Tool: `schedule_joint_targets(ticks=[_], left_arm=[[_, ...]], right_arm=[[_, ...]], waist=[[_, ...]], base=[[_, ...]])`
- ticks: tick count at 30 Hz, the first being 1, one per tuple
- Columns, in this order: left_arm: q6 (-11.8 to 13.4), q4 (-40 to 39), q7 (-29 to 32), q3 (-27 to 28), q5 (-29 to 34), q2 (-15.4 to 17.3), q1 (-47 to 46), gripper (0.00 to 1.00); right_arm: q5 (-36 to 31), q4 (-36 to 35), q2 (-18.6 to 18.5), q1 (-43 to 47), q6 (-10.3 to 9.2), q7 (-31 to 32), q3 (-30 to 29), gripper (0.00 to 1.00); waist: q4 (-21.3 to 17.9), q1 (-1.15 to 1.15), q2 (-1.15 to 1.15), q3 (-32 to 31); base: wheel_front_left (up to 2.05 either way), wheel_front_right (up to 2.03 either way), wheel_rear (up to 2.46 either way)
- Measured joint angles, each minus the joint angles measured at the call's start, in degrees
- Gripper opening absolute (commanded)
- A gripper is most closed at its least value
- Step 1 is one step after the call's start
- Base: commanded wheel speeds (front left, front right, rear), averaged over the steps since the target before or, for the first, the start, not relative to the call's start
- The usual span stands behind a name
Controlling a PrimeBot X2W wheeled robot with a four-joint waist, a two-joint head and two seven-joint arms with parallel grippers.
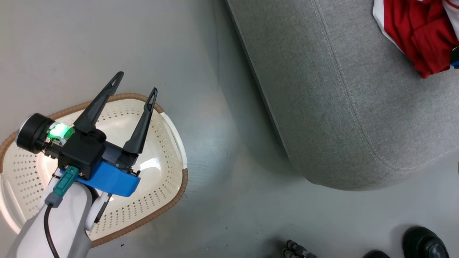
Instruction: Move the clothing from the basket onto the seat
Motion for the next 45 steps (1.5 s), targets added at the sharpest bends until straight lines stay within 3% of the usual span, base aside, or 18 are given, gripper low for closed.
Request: schedule_joint_targets(ticks=[13, 25, 37, 45], left_arm=[[0.7, 3.7, -1.6, -1.2, -0.5, -2.7, 0.1, 1.00], [1.0, 7.8, -2.2, 0.0, -2.3, -9.7, 3.2, 1.00], [0.4, 10.7, -2.2, 6.1, -2.5, -16.2, 9.5, 1.00], [-0.1, 12.5, -2.2, 10.8, -1.7, -18.9, 14.4, 1.00]], right_arm=[[-1.7, -2.9, 1.4, 5.1, 0.00, 0.0, 1.9, 1.00], [-1.8, -9.3, 3.7, 16.2, 0.00, -0.1, 6.5, 1.00], [0.7, -19.7, 5.2, 29.8, 0.00, 0.1, 12.0, 1.00], [1.2, -26.1, 6.8, 38.1, 0.00, 1.3, 15.4, 1.00]], waist=[[1.0, 0.00, 0.00, -3.4], [3.7, -0.01, 0.00, -12.7], [10.0, -0.01, 0.00, -23.3], [15.4, -0.02, 0.00, -29.0]], base=[[0.00, 0.00, 0.00], [0.00, 0.00, 0.00], [0.00, 0.00, 0.00], [0.00, 0.00, 0.00]])
